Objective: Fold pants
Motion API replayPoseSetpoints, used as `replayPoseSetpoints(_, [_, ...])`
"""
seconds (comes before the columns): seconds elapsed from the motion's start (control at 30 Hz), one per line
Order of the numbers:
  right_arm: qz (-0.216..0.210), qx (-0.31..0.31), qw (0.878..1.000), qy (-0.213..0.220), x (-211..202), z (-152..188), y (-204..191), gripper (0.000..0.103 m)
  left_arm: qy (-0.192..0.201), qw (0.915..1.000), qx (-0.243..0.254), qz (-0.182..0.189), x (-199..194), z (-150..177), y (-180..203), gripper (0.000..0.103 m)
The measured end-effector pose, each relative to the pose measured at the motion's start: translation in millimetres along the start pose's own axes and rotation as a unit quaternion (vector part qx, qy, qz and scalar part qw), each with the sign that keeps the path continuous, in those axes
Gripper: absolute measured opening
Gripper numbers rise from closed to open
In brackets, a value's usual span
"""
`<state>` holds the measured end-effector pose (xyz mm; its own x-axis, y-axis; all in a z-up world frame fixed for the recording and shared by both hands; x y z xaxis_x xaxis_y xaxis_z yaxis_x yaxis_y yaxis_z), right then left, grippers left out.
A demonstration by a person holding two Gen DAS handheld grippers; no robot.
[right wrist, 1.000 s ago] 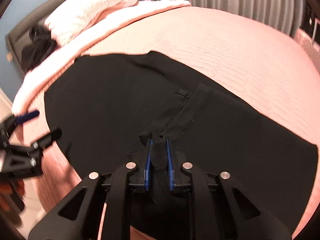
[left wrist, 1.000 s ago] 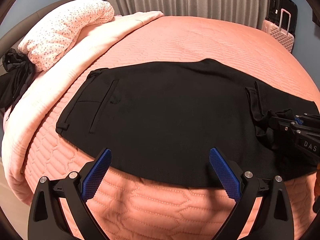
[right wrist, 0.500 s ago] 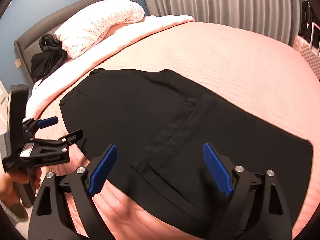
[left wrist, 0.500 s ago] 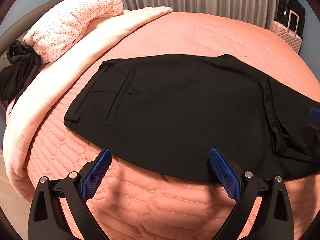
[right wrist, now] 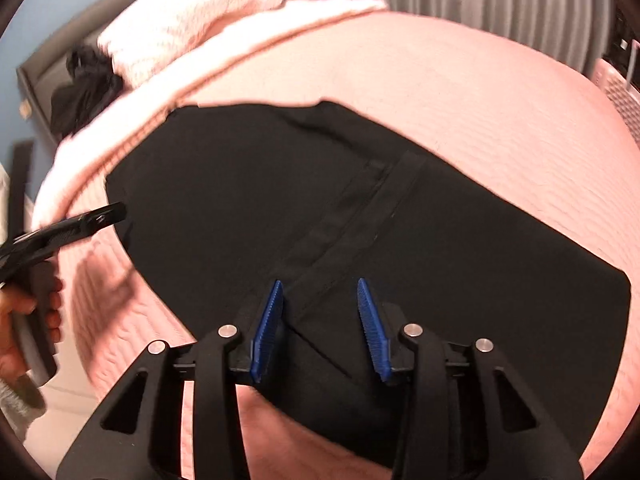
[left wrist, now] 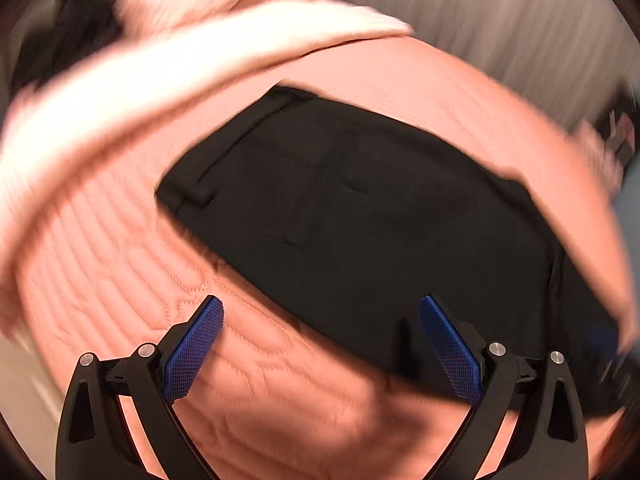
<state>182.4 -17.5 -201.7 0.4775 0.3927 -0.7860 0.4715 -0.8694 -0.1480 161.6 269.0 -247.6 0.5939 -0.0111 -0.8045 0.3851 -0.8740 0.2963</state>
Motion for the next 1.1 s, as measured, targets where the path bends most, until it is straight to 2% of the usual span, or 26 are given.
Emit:
replayPoseSetpoints(0.03, [0.000, -0.001, 1.000, 0.004, -2.9, 0.0, -3.0, 0.039, -0.007, 0.9970, -0.064, 0.042, 7.1, -7.1, -11.9, 0.098])
replayPoseSetpoints(0.07, [-0.001, -0.006, 1.000, 0.007, -7.5, 0.0, -8.9, 0.039, -0.010, 0.9911, -0.114, 0.067, 13.7, -12.3, -22.1, 0.098])
replayPoseSetpoints(0.1, [-0.001, -0.012, 1.000, 0.008, -10.4, 0.2, -14.5, 0.039, -0.005, 0.9840, -0.155, 0.087, 19.2, -18.4, -30.5, 0.098])
replayPoseSetpoints(0.13, [0.001, -0.017, 1.000, 0.008, -13.1, 1.0, -20.3, 0.039, 0.001, 0.9801, -0.174, 0.096, 21.6, -23.3, -34.6, 0.098])
replayPoseSetpoints(0.2, [-0.007, -0.016, 1.000, 0.006, -16.4, 2.1, -27.8, 0.039, 0.017, 0.9771, -0.187, 0.101, 28.8, -40.4, -40.2, 0.098])
replayPoseSetpoints(0.27, [-0.017, -0.015, 1.000, 0.002, -17.2, 2.5, -39.4, 0.039, 0.019, 0.9754, -0.177, 0.130, 38.6, -57.3, -32.3, 0.098])
replayPoseSetpoints(0.33, [-0.021, -0.019, 1.000, 0.006, -22.4, 4.0, -45.6, 0.039, 0.001, 0.9761, -0.183, 0.118, 52.6, -62.7, -29.3, 0.097])
replayPoseSetpoints(0.4, [-0.025, -0.026, 0.999, 0.006, -24.0, 4.3, -55.6, 0.039, 0.002, 0.9766, -0.188, 0.105, 58.7, -68.0, -28.9, 0.098])
replayPoseSetpoints(0.43, [-0.025, -0.029, 0.999, 0.006, -24.8, 4.7, -58.6, 0.039, 0.002, 0.9758, -0.192, 0.105, 59.8, -70.1, -30.1, 0.098])
replayPoseSetpoints(0.5, [-0.026, -0.036, 0.999, 0.007, -26.1, 4.8, -65.0, 0.039, 0.024, 0.9694, -0.206, 0.131, 54.1, -73.6, -31.7, 0.097])
replayPoseSetpoints(0.53, [-0.024, -0.038, 0.999, 0.009, -26.9, 4.7, -66.3, 0.039, 0.034, 0.9665, -0.209, 0.145, 51.7, -74.6, -33.9, 0.092])
replayPoseSetpoints(0.57, [-0.021, -0.041, 0.999, 0.011, -28.4, 4.4, -67.4, 0.039, 0.050, 0.9627, -0.209, 0.164, 48.4, -75.8, -34.5, 0.065])
replayPoseSetpoints(0.6, [-0.021, -0.042, 0.999, 0.012, -29.0, 4.8, -67.4, 0.039, 0.050, 0.9639, -0.205, 0.162, 50.2, -74.8, -36.6, 0.043])
replayPoseSetpoints(0.63, [-0.018, -0.042, 0.999, 0.013, -30.4, 4.9, -67.1, 0.039, 0.042, 0.9659, -0.198, 0.161, 55.5, -74.0, -38.2, 0.011])
replayPoseSetpoints(0.7, [-0.011, -0.041, 0.999, 0.018, -34.7, 4.8, -64.4, 0.039, 0.043, 0.9650, -0.194, 0.171, 58.6, -78.1, -36.7, 0.011])
replayPoseSetpoints(0.8, [0.005, -0.035, 0.999, 0.025, -44.3, 6.3, -55.4, 0.039, 0.070, 0.9808, -0.111, 0.144, 41.6, -91.5, -10.9, 0.009])
replayPoseSetpoints(0.87, [0.016, -0.022, 0.999, 0.032, -54.3, 7.1, -42.6, 0.039, 0.102, 0.9837, -0.044, 0.141, 12.7, -104.5, 24.0, 0.009])
replayPoseSetpoints(0.93, [0.035, -0.006, 0.998, 0.044, -68.5, 8.0, -21.5, 0.039, 0.128, 0.9803, 0.029, 0.147, -15.8, -110.1, 68.6, 0.009])
replayPoseSetpoints(1.0, [0.050, 0.016, 0.997, 0.052, -82.9, 9.9, 1.7, 0.039, 0.150, 0.9677, 0.126, 0.158, -49.4, -102.8, 134.4, 0.009])
replayPoseSetpoints(1.03, [0.062, 0.029, 0.996, 0.057, -91.2, 12.2, 15.8, 0.039, 0.157, 0.9588, 0.167, 0.168, -63.7, -93.5, 164.4, 0.009])
replayPoseSetpoints(1.1, [0.098, 0.060, 0.991, 0.063, -112.6, 21.0, 53.7, 0.039, 0.161, 0.9332, 0.246, 0.207, -92.7, -58.3, 233.8, 0.009])
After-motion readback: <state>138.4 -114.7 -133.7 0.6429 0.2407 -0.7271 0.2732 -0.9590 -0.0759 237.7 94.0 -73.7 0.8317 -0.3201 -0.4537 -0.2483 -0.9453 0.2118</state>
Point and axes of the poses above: each gripper's, at about its wrist camera, not at the fingertips, and x roughly the way its jaws point, y to its right, z to its underside, the point moved 10 cm from there along x, roughly the way its jaws point, and after that the axes turned 1 degree about y, right-handed, at the moved point
